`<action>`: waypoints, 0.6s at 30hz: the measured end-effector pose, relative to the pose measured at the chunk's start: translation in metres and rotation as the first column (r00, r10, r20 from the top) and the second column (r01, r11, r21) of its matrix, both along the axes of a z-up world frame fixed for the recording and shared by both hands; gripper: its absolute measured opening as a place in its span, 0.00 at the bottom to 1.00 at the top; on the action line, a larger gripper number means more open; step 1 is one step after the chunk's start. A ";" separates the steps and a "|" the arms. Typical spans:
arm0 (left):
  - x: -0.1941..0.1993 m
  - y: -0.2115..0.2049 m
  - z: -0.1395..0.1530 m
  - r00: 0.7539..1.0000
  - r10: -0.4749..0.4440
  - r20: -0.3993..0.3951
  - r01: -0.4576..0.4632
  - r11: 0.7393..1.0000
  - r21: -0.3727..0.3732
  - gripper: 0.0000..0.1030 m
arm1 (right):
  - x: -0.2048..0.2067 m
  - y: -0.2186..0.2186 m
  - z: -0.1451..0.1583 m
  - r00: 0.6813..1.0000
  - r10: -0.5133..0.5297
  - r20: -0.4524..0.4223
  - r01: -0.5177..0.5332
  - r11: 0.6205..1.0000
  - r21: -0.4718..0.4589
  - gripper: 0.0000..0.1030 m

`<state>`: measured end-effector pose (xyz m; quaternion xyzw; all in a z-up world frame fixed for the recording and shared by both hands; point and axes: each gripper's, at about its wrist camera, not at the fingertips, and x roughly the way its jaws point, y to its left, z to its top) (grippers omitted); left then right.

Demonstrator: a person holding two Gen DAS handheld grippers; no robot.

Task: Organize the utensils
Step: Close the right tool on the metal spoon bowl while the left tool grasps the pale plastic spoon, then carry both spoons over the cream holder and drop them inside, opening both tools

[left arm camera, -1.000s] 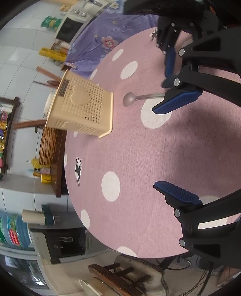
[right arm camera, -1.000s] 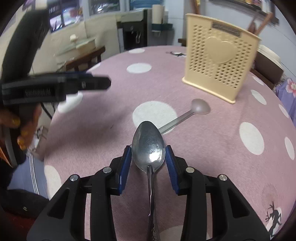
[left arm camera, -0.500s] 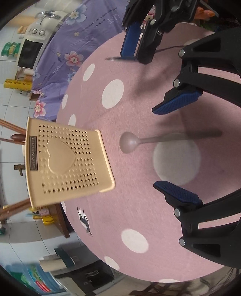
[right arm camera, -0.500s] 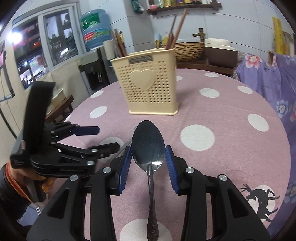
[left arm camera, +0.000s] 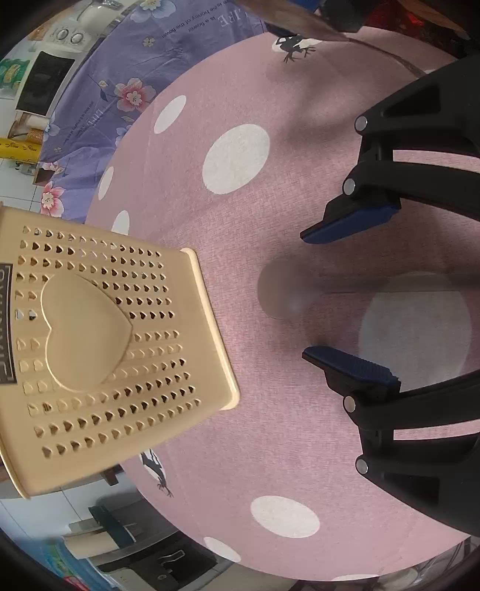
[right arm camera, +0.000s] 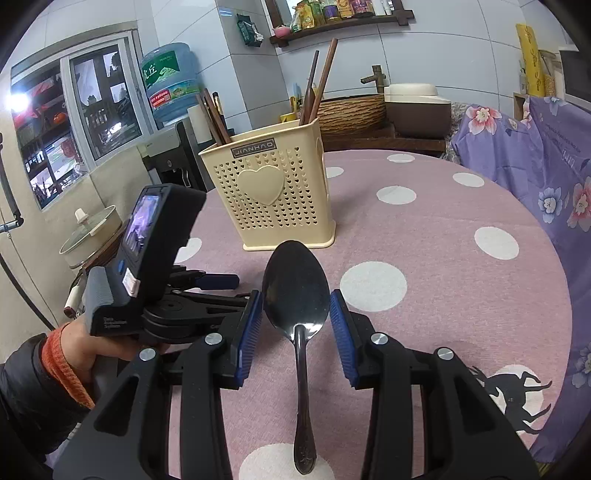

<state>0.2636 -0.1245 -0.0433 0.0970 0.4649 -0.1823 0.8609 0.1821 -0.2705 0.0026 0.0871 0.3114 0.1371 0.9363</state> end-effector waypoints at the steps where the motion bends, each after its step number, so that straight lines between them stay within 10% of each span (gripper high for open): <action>1: 0.001 -0.002 0.000 1.000 -0.003 0.002 0.003 1.000 0.005 0.55 | 0.000 0.000 0.001 1.000 -0.003 0.002 0.003 1.000 -0.003 0.37; 8: 0.013 -0.009 0.001 1.000 0.005 0.015 -0.005 1.000 0.030 0.35 | -0.001 0.001 0.002 1.000 -0.011 0.007 0.011 1.000 0.000 0.37; 18: 0.013 0.011 0.020 0.999 0.044 0.033 -0.041 0.997 -0.070 0.35 | -0.001 -0.004 0.004 0.999 -0.035 0.008 0.035 0.999 0.014 0.37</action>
